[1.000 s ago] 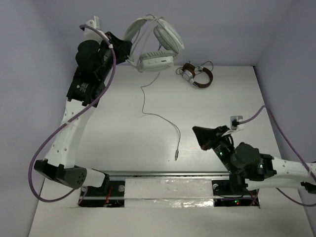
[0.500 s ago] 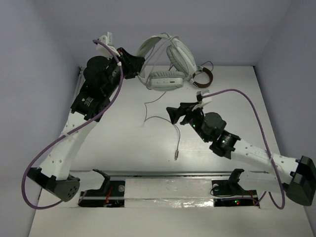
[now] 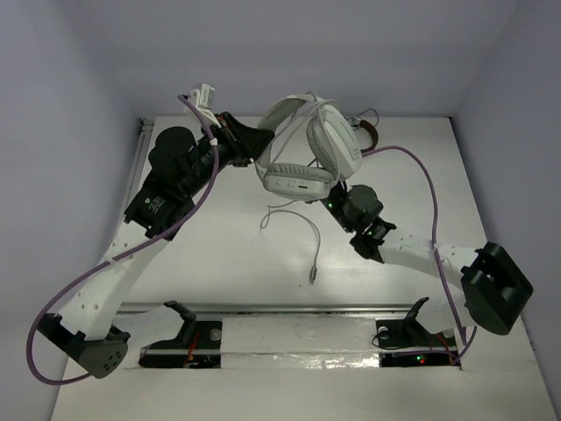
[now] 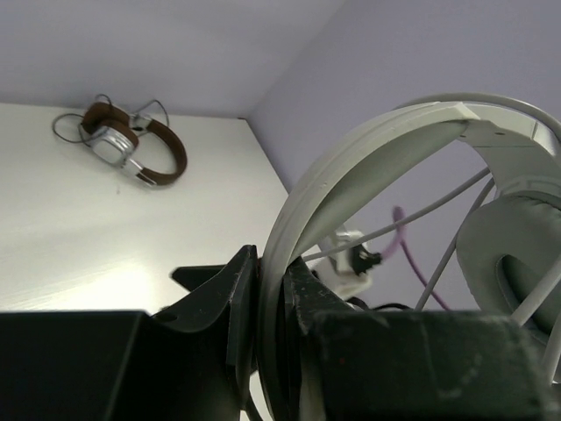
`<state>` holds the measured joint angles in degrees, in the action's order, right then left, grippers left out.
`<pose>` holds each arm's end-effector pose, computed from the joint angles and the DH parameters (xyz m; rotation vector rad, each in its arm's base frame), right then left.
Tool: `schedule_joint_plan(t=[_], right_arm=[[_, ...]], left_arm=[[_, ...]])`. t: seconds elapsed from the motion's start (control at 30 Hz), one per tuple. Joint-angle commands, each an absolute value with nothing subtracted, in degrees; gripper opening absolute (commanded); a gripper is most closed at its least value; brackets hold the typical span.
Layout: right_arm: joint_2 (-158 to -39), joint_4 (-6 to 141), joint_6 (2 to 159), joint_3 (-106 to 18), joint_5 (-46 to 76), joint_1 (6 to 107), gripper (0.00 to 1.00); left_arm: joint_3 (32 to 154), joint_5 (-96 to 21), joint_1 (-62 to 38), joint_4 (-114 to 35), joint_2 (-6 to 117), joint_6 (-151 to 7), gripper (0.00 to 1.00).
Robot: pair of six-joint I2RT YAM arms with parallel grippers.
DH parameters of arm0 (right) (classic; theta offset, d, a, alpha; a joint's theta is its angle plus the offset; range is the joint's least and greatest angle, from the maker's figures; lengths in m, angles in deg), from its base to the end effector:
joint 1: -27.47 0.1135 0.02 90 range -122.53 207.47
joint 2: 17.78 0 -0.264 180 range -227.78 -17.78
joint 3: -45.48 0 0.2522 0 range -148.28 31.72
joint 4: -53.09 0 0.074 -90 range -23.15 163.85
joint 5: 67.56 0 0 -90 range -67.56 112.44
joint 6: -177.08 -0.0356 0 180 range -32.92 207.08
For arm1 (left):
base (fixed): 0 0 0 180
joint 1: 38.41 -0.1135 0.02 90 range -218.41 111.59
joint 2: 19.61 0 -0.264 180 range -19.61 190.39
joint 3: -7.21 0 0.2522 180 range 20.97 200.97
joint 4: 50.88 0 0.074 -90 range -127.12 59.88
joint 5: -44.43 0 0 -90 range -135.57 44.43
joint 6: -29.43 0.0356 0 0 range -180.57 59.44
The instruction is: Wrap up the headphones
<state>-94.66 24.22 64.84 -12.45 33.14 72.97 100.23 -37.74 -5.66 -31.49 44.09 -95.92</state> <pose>0.2192 0.2136 0.3075 -0.1336 1.4485 0.8464 0.1913 -0.1288 0.4925 0.0871 1.4850 -1.0722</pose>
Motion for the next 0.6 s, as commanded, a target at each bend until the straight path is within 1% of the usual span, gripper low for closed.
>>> schedule_joint_plan(t=[0.0, 0.07, 0.2, 0.23, 0.27, 0.3, 0.33, 0.37, 0.4, 0.43, 0.57], right_arm=[[-96.96, 13.25, 63.08, -12.85, 30.27, 73.00, 0.63], [-97.93, 10.52, 62.47, -12.32, 29.91, 73.00, 0.62], [-100.30, 8.50, 61.24, -12.49, 27.11, 73.00, 0.62], [-100.57, 6.92, 60.54, -12.32, 24.84, 73.00, 0.60], [-100.92, 5.78, 58.71, -11.80, 23.51, 73.00, 0.51], [-101.18, 4.11, 57.56, -10.40, 22.45, 73.00, 0.47], [-101.62, 0.62, 56.59, -9.51, 18.88, 73.00, 0.41], [-101.80, -1.07, 54.49, -8.72, 17.62, 73.00, 0.31], [-101.97, -3.00, 53.42, -7.84, 16.39, 73.00, 0.28], [-102.15, -5.98, 52.54, -6.44, 13.94, 73.00, 0.27], [-102.59, -9.09, 49.38, -5.29, 9.62, 73.61, 0.27]], left_arm=[[99.90, -33.89, -5.28, -40.63, 40.86, -100.90, 0.00], [99.81, -32.48, -4.75, -41.59, 40.60, -102.04, 0.00], [101.30, -33.26, -3.52, -41.51, 40.68, -102.49, 0.00], [101.48, -33.70, -3.52, -41.60, 40.77, -102.49, 0.00], [101.83, -34.23, -3.52, -41.77, 40.95, -102.49, 0.00], [102.70, -34.41, -3.52, -41.78, 41.47, -102.31, 0.00], [103.06, -34.50, -3.52, -41.78, 41.82, -102.31, 0.00], [103.49, -34.50, -3.52, -41.86, 42.61, -102.31, 0.00], [104.37, -34.41, -3.52, -41.86, 43.05, -102.40, 0.00], [104.64, -34.32, -3.00, -41.95, 43.49, -102.49, 0.00], [106.13, -35.02, -2.99, -43.27, 44.99, -103.02, 0.00]])
